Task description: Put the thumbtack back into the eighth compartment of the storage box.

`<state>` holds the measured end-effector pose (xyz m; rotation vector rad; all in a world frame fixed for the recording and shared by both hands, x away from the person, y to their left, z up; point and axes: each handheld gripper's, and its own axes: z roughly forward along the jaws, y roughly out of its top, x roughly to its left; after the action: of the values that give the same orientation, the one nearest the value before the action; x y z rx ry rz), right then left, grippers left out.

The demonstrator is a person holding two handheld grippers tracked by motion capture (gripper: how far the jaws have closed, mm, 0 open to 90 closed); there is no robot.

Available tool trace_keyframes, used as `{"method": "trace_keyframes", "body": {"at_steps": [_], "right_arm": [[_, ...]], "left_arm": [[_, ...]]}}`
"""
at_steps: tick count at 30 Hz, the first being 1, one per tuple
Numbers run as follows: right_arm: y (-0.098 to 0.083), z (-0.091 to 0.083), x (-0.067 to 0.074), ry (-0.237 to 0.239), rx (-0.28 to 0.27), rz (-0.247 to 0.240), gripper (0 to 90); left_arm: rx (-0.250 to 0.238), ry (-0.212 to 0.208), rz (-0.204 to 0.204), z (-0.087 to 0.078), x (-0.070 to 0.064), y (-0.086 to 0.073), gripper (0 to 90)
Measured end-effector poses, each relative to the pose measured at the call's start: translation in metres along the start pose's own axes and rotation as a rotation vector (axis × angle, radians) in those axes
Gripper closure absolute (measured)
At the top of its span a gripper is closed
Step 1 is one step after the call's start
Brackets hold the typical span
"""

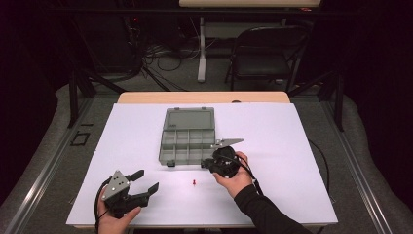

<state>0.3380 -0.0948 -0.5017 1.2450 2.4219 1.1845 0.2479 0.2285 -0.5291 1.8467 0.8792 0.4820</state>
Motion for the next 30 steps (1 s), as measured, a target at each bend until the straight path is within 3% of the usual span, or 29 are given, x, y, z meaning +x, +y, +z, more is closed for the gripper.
{"method": "trace_keyframes", "body": {"at_steps": [18, 30], "right_arm": [[0.024, -0.004, -0.014, -0.064, -0.012, 0.005, 83.6], [0.036, 0.002, -0.019, -0.104, -0.013, 0.003, 83.6]], "left_arm": [[0.002, 0.005, 0.003, 0.0, 0.0, 0.0, 28.0], [0.001, 0.007, 0.001, 0.0, 0.0, 0.0, 28.0]]}}
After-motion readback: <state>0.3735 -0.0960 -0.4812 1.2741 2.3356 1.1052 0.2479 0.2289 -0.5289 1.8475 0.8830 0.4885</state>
